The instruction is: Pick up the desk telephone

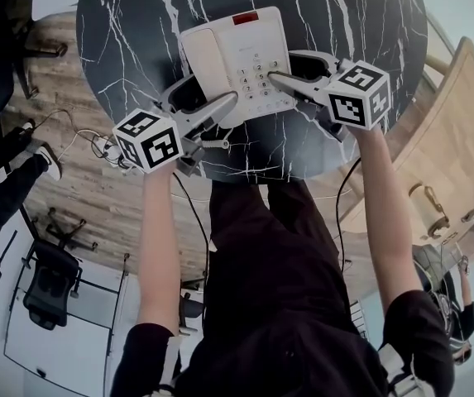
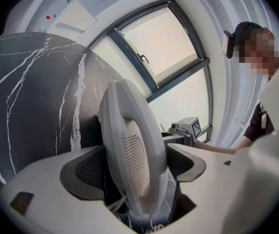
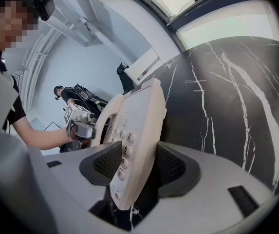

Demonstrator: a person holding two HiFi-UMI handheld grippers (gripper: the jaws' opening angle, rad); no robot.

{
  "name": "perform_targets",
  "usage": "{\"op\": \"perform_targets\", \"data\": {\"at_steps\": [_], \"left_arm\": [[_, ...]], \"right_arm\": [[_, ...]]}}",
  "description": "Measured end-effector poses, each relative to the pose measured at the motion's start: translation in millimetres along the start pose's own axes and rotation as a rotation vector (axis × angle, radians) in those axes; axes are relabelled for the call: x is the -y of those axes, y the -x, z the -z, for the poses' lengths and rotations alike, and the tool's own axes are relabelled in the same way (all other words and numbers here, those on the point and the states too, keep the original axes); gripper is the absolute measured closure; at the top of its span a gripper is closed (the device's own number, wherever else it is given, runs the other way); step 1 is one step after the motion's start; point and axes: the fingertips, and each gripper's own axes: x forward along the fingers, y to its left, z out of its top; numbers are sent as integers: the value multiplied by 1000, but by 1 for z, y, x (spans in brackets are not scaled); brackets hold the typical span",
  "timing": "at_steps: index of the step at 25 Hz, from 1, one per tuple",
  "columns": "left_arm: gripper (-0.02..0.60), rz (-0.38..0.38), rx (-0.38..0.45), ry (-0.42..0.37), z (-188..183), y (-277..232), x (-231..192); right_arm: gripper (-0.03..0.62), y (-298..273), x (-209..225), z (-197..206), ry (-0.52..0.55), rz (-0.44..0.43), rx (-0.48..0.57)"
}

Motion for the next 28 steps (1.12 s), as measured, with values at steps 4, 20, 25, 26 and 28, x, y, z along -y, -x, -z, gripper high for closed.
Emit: {"op": "perform_targets", "data": {"at_steps": [4, 20, 25, 26, 28], "left_arm": [[192, 3, -3, 5, 1, 1, 0], [193, -18, -23, 58, 11, 9, 18], [194, -17, -20, 54, 10, 12, 42], [195, -18, -11, 50, 7, 14, 47], [195, -18, 19, 47, -1, 18, 57]], "right_arm": [[358, 0, -1, 1, 1, 13, 21], [375, 16, -16, 18, -131, 14, 4], [375, 37, -27, 20, -153, 21, 14], [375, 42, -30, 18, -152, 22, 24], [375, 50, -36, 10, -147, 18, 51]]}}
